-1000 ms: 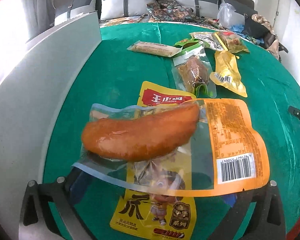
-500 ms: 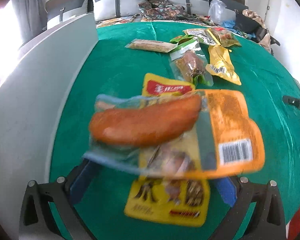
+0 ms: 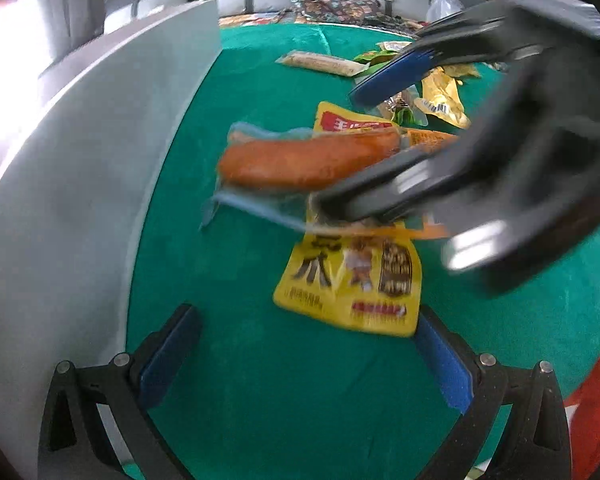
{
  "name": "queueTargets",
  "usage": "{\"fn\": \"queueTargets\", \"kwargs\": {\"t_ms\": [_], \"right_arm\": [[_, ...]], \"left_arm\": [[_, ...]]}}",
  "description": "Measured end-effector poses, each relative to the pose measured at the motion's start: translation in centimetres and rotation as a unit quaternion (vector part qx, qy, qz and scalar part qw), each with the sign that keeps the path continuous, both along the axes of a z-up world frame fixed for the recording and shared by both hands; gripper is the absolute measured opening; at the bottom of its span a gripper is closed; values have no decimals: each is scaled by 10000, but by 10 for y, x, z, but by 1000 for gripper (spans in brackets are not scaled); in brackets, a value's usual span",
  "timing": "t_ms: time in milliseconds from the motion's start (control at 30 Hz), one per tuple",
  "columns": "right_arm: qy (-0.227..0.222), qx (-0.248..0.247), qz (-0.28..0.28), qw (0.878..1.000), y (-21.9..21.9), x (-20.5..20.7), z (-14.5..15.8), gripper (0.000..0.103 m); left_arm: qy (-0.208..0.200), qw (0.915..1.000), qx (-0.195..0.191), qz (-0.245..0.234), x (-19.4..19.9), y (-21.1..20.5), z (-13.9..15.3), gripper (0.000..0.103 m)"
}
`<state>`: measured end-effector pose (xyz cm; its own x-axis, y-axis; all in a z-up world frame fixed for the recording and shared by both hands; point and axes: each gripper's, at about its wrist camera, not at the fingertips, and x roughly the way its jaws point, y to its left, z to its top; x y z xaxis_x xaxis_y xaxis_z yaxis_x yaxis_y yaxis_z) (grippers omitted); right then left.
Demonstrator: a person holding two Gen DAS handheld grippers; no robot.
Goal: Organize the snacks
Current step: 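Grasp the orange sausage pack with the right gripper and lift it off, then grasp the yellow cartoon pouch with the left gripper and lift it toward the box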
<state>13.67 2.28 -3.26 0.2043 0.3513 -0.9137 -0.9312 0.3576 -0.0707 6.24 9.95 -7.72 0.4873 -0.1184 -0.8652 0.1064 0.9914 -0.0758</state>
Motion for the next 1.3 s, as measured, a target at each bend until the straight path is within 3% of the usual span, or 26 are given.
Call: {"fn": "queueTargets", "kwargs": {"t_ms": [100, 167, 200, 233, 267, 367, 433, 500, 533, 633, 733, 800, 900, 933, 967, 1000, 1033, 1067, 1100, 1133, 1200, 1233, 1300], "right_arm": [[261, -605, 328, 9973, 34, 1, -29, 88], [194, -725, 309, 9967, 40, 0, -36, 76], [400, -675, 135, 9968, 39, 4, -36, 68], [575, -526, -94, 9969, 35, 8, -33, 58], [663, -399, -212, 9968, 29, 11, -30, 54], [989, 180, -877, 9911, 0, 26, -14, 52], [1402, 625, -1314, 9794, -22, 37, -7, 53], [2057, 1014, -1746, 9575, -46, 50, -8, 55], [2140, 1141, -1956, 9502, -57, 53, -7, 55], [2113, 1626, -2208, 9382, -85, 48, 2, 54], [2025, 2011, -2548, 9239, -132, 38, 10, 53], [1685, 1821, -2812, 9270, -167, 30, 11, 53], [830, 1109, -3236, 9360, -206, 11, 7, 55], [631, 911, -3334, 9363, -219, 8, 5, 63], [645, 809, -3442, 9332, -238, 13, 1, 65], [822, 794, -3589, 9263, -261, 16, -2, 66], [1042, 862, -3742, 9174, -276, 12, -8, 66], [1275, 1066, -3985, 9020, -298, 15, -10, 66], [1361, 1276, -4162, 8899, -314, 16, -9, 68], [1432, 1529, -4414, 8725, -335, 17, -6, 72], [1455, 1559, -4766, 8529, -356, 20, -1, 75], [1522, 1434, -4870, 8480, -362, 23, -2, 75], [1640, 1233, -4753, 8556, -356, 21, -3, 75]], "left_arm": [[4, 9999, -139, 5, -2, 2, 1, 103], [-11, 9999, -102, 8, -2, 0, 1, 103], [-21, 9999, -102, 9, -2, -1, 1, 103], [-31, 9999, -114, 15, -2, -1, 1, 103], [-41, 9999, -143, 31, -1, -1, 1, 103], [-77, 9995, -302, 101, -1, 0, 2, 103], [-106, 9992, -362, 130, 0, 0, 2, 103], [-113, 9991, -371, 149, 0, 0, 3, 103], [-98, 9990, -395, 170, 0, -1, 4, 103], [-174, 9988, -442, 153, 2, -2, 11, 102], [-329, 9993, -188, -29, 16, -13, 19, 102], [-385, 9985, 99, -377, 31, -28, 17, 102], [-288, 9909, 828, -1018, 50, -54, 3, 102], [-443, 9899, 713, -1140, 51, -57, 6, 102], [-323, 9897, 646, -1235, 56, -59, 5, 102], [-168, 9899, 577, -1282, 59, -59, 4, 99], [-82, 9910, 384, -1282, 60, -55, 5, 89], [-47, 9916, 288, -1261, 60, -53, 8, 82], [-98, 9917, 295, -1249, 58, -50, 10, 61], [-74, 9923, 320, -1193, 55, -49, 13, 55], [-80, 9941, 296, -1041, 48, -47, 15, 52], [-92, 9951, 248, -958, 46, -46, 16, 50], [-103, 9974, 33, -707, 44, -42, 17, 48]]}}
